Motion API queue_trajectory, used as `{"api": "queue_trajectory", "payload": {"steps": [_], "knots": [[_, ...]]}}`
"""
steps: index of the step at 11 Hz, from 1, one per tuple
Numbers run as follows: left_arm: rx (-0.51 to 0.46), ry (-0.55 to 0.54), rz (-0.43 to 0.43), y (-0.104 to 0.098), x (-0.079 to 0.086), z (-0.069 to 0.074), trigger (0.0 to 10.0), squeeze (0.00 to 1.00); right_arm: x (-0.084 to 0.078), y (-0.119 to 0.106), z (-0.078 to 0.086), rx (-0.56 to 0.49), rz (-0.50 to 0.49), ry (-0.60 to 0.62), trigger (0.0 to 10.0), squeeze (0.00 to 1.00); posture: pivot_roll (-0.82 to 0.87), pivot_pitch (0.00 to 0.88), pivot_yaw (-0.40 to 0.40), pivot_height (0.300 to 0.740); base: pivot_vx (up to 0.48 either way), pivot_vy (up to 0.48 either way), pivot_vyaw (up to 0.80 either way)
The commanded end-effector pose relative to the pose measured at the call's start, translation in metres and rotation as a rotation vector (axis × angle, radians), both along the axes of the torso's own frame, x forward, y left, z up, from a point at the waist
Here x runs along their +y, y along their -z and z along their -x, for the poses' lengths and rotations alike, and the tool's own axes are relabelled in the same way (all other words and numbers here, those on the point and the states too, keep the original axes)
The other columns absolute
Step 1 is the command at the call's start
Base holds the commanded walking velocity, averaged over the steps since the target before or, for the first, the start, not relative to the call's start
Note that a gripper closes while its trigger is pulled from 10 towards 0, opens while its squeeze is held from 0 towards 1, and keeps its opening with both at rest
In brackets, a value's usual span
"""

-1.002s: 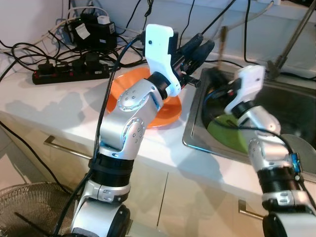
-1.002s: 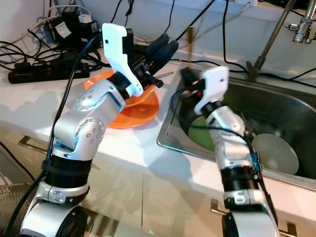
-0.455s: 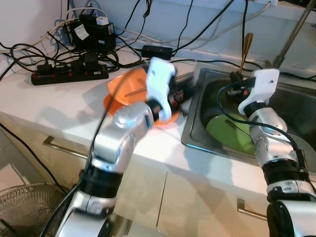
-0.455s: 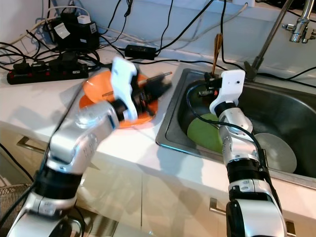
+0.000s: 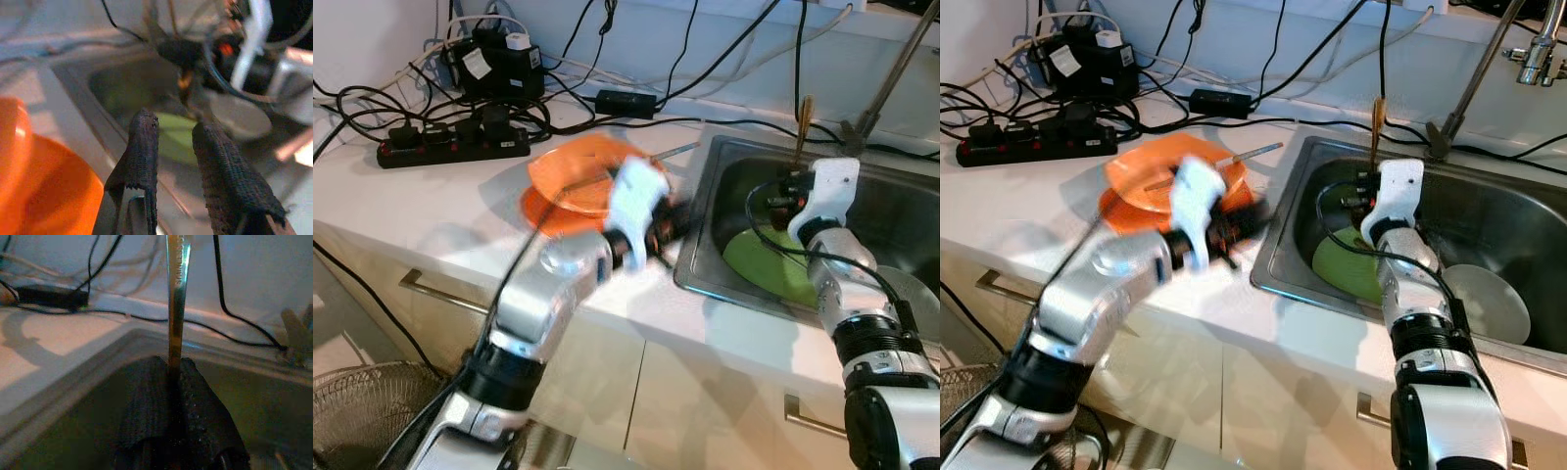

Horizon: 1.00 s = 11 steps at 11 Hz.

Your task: Kitchen organization

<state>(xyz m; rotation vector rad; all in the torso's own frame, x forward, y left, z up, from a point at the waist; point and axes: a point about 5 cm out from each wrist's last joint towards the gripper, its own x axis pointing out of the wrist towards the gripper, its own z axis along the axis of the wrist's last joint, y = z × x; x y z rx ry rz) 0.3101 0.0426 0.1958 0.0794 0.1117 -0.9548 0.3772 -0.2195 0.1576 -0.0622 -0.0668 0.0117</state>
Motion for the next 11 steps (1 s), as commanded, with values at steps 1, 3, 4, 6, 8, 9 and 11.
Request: {"api": "queue_trajectory", "payload": {"steps": [1, 3, 4, 6, 8, 9, 11], "knots": [[0.026, 0.035, -0.040, 0.008, -0.002, 0.004, 10.0, 0.00, -0.006, -0.005, -0.001, -0.014, 0.010, 0.031, 10.0, 0.00, 0.21, 0.009, -0.051, 0.740, 0.000, 0.000, 0.00], [0.062, 0.041, -0.092, 0.019, -0.002, 0.005, 10.0, 0.00, -0.008, 0.005, 0.000, 0.030, 0.018, 0.055, 10.0, 0.00, 0.21, 0.009, -0.052, 0.740, 0.000, 0.000, 0.00], [0.094, 0.058, -0.121, 0.028, -0.004, 0.007, 10.0, 0.00, -0.009, 0.012, 0.001, 0.056, 0.020, 0.061, 10.0, 0.00, 0.21, 0.008, -0.050, 0.740, 0.000, 0.000, 0.00], [0.135, 0.074, -0.129, 0.037, -0.006, 0.011, 10.0, 0.00, -0.010, 0.021, 0.003, 0.089, 0.021, 0.075, 10.0, 0.00, 0.21, 0.007, -0.050, 0.740, 0.000, 0.000, 0.00], [0.159, 0.069, -0.141, 0.044, -0.004, 0.011, 10.0, 0.00, -0.011, 0.030, 0.006, 0.124, 0.026, 0.082, 10.0, 0.00, 0.22, 0.001, -0.052, 0.740, 0.000, 0.000, 0.00], [0.164, 0.068, -0.142, 0.045, -0.003, 0.011, 10.0, 0.00, -0.011, 0.031, 0.006, 0.130, 0.024, 0.083, 10.0, 0.00, 0.21, 0.000, -0.052, 0.740, 0.000, 0.000, 0.00], [0.169, 0.064, -0.168, 0.057, -0.002, 0.012, 10.0, 0.00, -0.009, 0.038, 0.008, 0.156, 0.020, 0.085, 10.0, 0.00, 0.22, 0.000, -0.050, 0.740, 0.000, 0.000, 0.00]]}}
